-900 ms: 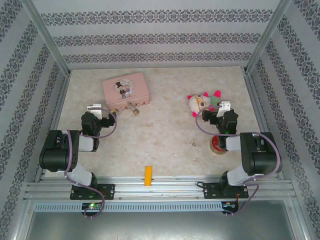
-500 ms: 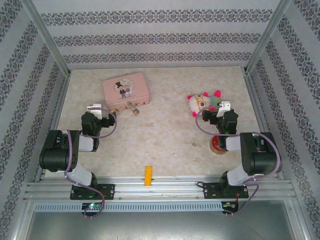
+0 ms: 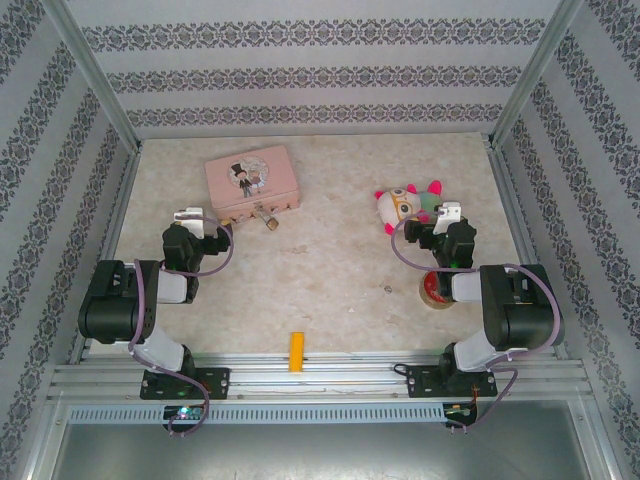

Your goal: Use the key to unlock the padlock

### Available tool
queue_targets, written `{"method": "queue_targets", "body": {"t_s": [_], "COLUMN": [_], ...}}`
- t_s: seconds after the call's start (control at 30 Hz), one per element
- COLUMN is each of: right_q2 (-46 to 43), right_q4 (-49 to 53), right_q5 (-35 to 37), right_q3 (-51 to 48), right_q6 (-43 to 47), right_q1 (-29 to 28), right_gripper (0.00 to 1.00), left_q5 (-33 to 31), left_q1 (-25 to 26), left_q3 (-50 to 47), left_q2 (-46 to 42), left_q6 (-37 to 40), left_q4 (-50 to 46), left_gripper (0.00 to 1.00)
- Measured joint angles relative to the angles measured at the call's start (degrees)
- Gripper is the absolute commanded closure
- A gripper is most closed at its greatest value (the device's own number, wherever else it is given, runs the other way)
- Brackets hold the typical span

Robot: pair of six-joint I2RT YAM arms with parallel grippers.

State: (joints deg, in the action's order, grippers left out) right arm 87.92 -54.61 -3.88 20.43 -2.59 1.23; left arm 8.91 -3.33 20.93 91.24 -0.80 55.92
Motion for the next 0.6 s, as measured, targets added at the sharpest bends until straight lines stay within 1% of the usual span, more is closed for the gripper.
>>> {"method": "queue_targets", "body": {"t_s": [0.6], "right_q2": [0.0], "right_q4": [0.0], "right_q5": [1.1], "right_q3": [0.0], "right_q6": [0.0], "right_q1": [0.0], "right_gripper": [0.02], "left_q5": [0.1], "left_q1": [0.0], "left_q3": [0.0], "left_q2": [0.0], "left_q6": [0.0], "left_q4": [0.0], "left_gripper": [0.01]}}
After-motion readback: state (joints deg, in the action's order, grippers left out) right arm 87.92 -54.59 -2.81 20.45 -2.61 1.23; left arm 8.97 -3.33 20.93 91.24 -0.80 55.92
